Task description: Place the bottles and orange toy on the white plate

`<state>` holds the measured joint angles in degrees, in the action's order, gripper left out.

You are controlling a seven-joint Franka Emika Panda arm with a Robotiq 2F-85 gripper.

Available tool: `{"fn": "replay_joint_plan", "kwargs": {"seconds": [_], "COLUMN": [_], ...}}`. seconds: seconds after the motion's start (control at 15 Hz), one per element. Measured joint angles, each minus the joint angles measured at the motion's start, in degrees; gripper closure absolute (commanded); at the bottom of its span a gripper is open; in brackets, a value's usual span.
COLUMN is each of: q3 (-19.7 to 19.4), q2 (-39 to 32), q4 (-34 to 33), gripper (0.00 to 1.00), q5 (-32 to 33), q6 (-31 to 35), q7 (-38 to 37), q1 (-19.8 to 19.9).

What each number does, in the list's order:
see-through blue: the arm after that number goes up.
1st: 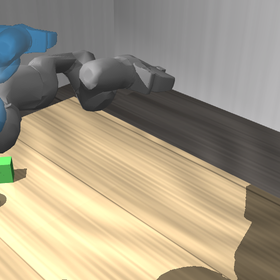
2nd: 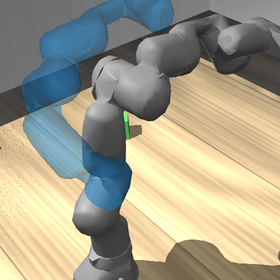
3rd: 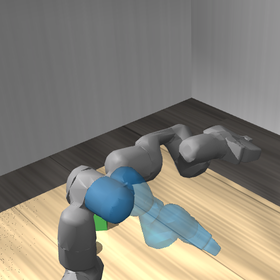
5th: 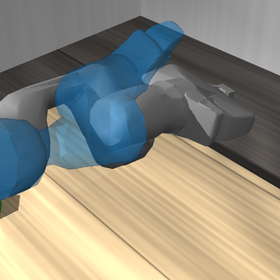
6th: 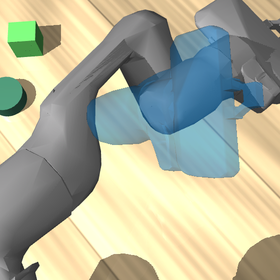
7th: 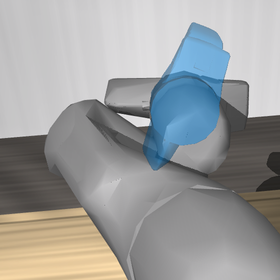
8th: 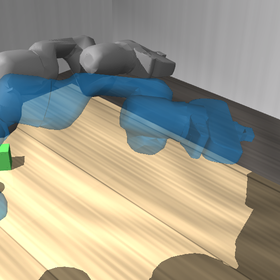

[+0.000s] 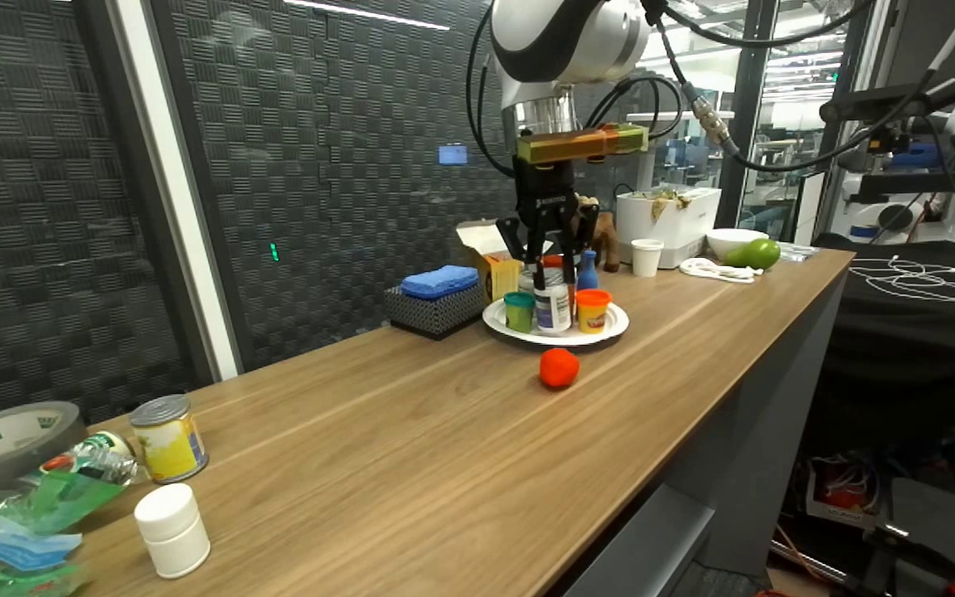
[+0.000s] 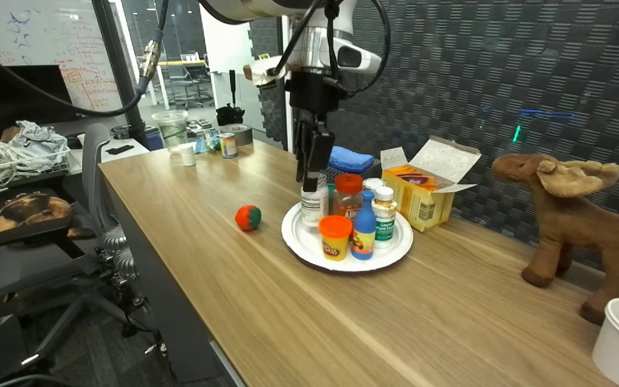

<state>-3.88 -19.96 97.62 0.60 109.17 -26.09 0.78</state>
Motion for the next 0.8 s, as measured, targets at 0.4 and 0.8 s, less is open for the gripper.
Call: {"fn": "replay_joint_plan", "kwargs": {"seconds": [0.4,0.8], "q3": [0.0,0.0], "q2": [-1.4,-2.8], "q4": [-1.9,-3.0], "gripper": [0.82,0.82], "q5": [-2.7,-3.6], "q6": [-0.5,-1.0], "q7": [0.0,0.1], "q1": [0.7,1.2]}}
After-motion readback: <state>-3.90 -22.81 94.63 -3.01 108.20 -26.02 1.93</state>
